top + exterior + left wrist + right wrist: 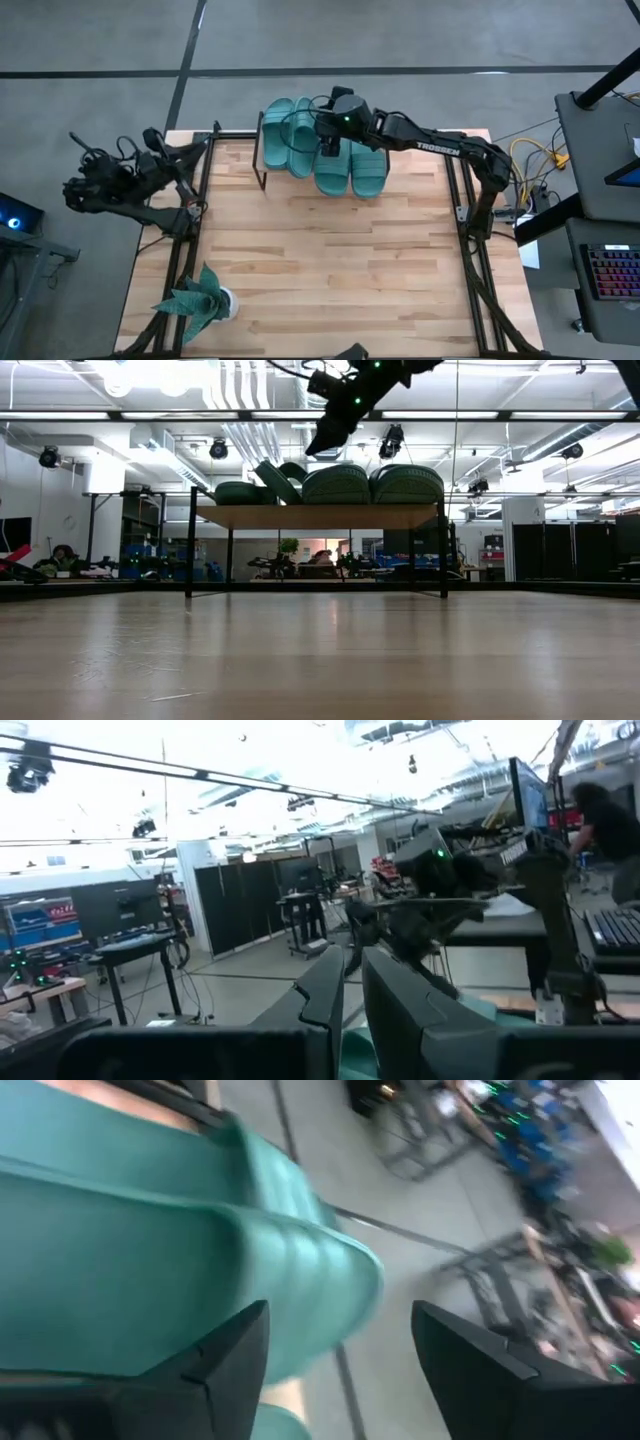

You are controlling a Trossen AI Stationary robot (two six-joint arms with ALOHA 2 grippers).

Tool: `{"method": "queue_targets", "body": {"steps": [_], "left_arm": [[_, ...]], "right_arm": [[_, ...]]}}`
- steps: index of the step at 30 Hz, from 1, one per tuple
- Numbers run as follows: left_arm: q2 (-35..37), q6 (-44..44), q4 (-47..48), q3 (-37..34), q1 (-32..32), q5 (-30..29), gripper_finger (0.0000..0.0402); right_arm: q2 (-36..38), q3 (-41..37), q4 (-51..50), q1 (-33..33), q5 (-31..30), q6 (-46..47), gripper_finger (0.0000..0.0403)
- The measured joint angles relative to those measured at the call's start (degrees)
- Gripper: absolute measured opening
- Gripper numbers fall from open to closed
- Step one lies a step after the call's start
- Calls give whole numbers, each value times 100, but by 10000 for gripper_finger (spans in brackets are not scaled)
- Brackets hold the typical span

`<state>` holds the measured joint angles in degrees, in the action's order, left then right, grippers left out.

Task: Pick and place slides into the shelf
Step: Put the green slide on the shelf

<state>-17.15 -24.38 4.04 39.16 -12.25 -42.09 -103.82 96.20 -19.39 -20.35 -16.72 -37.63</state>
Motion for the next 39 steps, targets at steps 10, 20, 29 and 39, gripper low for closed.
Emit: {"method": "queue_targets", "body": {"steps": [10, 20, 29, 39], "left_arm": [[311, -2, -8, -265, -2, 7, 27], [281, -4, -5, -295, -2, 9, 27], [264, -7, 2, -300, -2, 9, 27], [257, -7, 4, -300, -2, 9, 27]], "right_arm": [[-65, 0, 250, 131, -232, 304, 240], [-316, 2, 194, 352, -229, 466, 242], [-419, 2, 255, 222, -281, 464, 242], [-661, 0, 537, 82, -283, 366, 230]]}}
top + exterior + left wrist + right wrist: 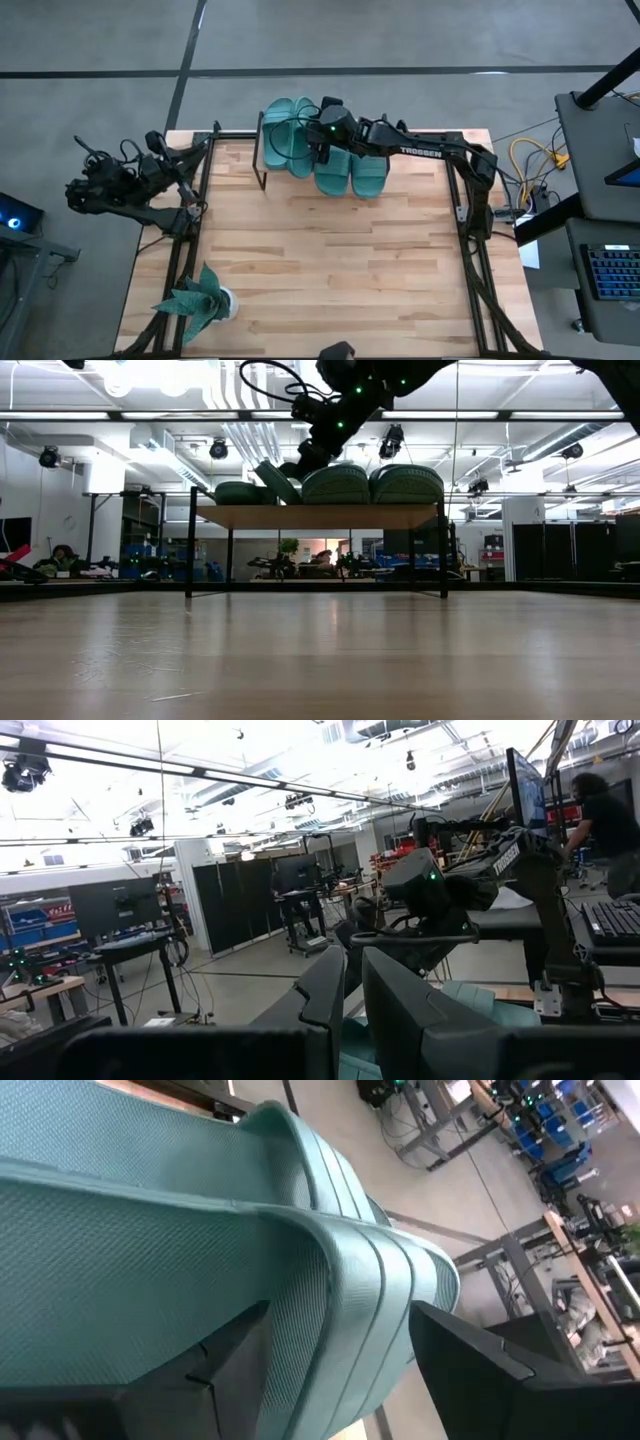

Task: Pick and place slides into the shelf
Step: Put the green slide on the shelf

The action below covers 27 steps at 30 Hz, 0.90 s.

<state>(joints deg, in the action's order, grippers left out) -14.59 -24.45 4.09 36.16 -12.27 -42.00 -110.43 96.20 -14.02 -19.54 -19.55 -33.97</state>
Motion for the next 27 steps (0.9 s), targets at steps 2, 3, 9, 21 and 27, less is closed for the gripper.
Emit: {"method": "queue_targets", "body": {"steps": [2, 3, 9, 21, 27], "left_arm": [[-4, 0, -1, 0, 0, -2, 27], [-11, -2, -1, 0, 0, 0, 27], [-27, -10, 2, -3, 0, 0, 27], [-73, -33, -1, -7, 0, -2, 27], [-79, -31, 5, -7, 0, -2, 27]], "right_arm": [[0, 0, 13, -15, 2, -92, 223], [0, 0, 46, -16, 2, -105, 218], [0, 0, 89, -39, -1, -207, 170], [0, 0, 80, -39, -11, -354, 27], [0, 0, 153, -37, -27, -482, 14]]}}
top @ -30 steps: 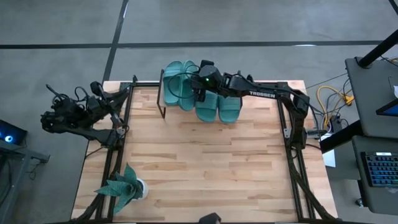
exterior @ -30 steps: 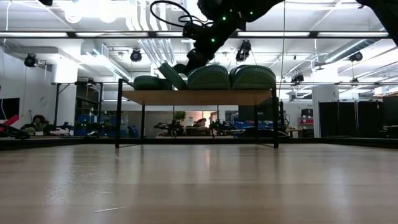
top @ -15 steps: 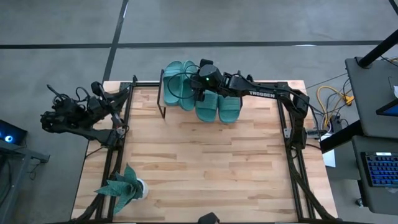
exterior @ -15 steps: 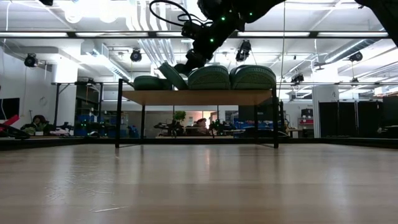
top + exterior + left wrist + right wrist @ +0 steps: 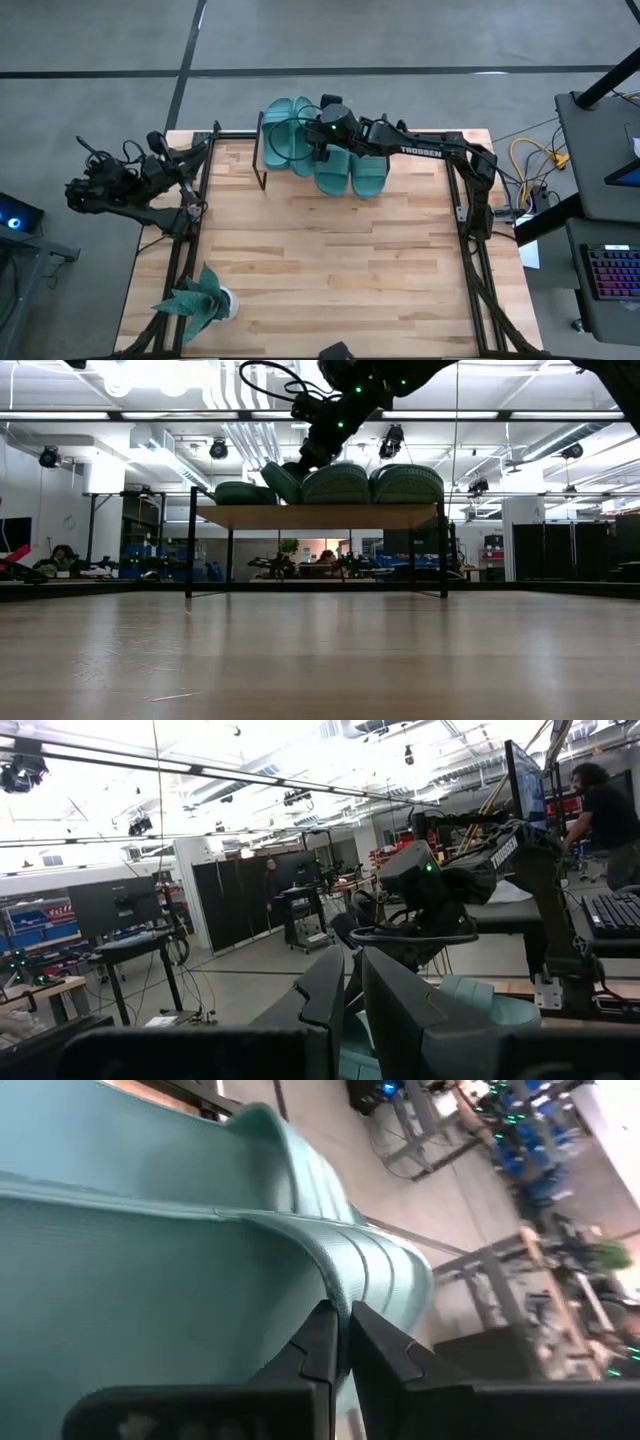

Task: Pick and place slides into the shelf
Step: Put the green slide on the shelf

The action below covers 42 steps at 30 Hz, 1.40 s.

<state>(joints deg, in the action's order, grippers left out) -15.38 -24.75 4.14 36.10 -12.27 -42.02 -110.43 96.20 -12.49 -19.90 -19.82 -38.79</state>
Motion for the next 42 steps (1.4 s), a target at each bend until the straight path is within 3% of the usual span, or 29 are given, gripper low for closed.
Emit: {"method": "queue_targets", "body": {"steps": [7, 27, 42], "left_arm": [[0, 2, 3, 0, 0, 0, 27], [2, 8, -2, 2, 0, 0, 27], [4, 9, -10, 2, 0, 2, 27]], "right_arm": [[3, 0, 317, 50, -744, -491, 14], [-8, 573, -199, -37, -878, -580, 13], [-267, 568, 428, -188, -890, -1424, 13]]}}
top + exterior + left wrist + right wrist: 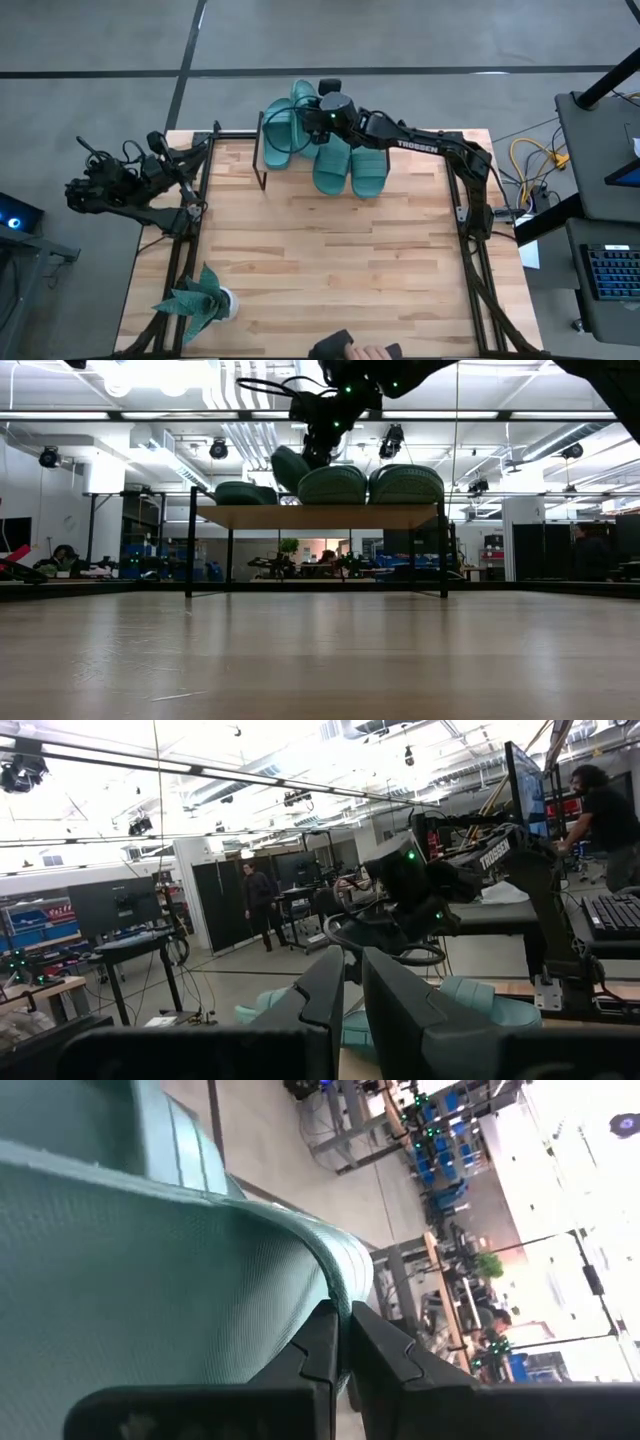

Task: Pick and place slides into the shelf
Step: Put the green slide on the shelf

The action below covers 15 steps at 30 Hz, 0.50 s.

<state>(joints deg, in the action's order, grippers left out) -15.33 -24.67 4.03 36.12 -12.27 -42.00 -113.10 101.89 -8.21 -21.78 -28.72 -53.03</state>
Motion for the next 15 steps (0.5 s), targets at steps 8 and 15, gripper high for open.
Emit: {"method": "queue_targets", "body": {"steps": [8, 15], "left_arm": [[-2, 0, -2, 0, -1, -2, 27], [-4, 0, -2, 0, -2, -2, 27]], "right_arm": [[-205, 535, -151, -31, -149, -80, 13], [-1168, 2065, -1181, -28, -828, 47, 13]]}}
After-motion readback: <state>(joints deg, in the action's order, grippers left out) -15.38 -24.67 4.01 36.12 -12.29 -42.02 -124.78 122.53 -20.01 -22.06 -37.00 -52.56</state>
